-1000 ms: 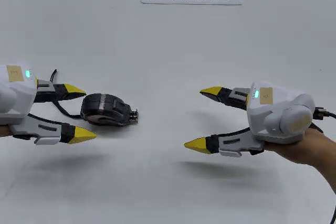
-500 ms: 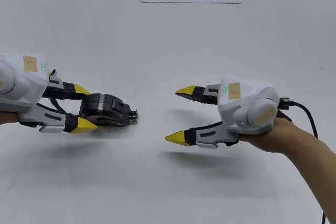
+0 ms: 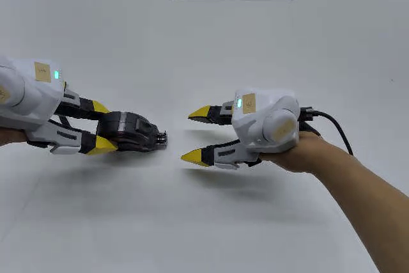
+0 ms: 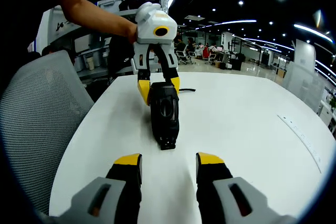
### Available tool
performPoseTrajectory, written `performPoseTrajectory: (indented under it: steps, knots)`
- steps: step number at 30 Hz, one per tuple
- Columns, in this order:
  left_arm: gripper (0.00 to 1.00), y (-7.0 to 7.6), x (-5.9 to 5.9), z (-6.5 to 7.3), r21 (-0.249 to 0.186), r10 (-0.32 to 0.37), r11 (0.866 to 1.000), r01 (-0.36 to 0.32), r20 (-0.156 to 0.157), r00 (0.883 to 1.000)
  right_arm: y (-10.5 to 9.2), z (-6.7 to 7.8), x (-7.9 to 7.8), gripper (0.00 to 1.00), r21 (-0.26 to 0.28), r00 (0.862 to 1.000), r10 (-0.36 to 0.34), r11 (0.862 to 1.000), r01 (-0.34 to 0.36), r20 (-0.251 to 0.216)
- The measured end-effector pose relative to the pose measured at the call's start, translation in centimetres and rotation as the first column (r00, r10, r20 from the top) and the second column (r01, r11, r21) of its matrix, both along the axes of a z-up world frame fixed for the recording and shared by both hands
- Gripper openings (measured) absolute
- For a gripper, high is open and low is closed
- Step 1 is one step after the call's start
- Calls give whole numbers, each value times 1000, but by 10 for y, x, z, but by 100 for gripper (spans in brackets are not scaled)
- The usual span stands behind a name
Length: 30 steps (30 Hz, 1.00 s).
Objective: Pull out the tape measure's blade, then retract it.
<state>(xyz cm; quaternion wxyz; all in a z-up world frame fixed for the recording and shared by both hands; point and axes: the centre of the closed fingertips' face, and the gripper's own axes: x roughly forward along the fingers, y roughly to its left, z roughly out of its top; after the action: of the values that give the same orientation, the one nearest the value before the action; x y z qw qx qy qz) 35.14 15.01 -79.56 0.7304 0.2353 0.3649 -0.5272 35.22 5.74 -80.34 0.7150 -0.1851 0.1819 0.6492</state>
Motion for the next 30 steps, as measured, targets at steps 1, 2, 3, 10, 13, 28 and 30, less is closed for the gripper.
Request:
performPoseTrajectory:
  steps: [1,2,3,10,13,28,30]
  knots:
    - [29,0,0,0,2,-1,1000,1,2,1000,2,-1,0,38,1,1000,1,1000,-1,0]
    - [29,0,0,0,5,-2,1000,2,5,1000,4,-2,0,37,2,1000,5,1000,-5,-1]
    - [29,0,0,-1,6,-3,1000,3,6,1000,5,-2,0,36,2,1000,6,1000,-6,-3]
    - [28,0,2,-1,16,-14,1000,14,15,1000,17,-6,4,31,24,1000,-1,1000,2,-30]
    - [28,1,2,-1,17,-12,1000,12,13,1000,22,-8,4,30,25,999,1,1000,1,-43]
    - [28,1,2,-2,18,-17,1000,17,14,1000,37,-20,2,18,16,997,11,1000,-10,-72]
    - [28,1,2,-2,18,-18,1000,18,14,1000,38,-21,2,16,13,997,17,1000,-16,-71]
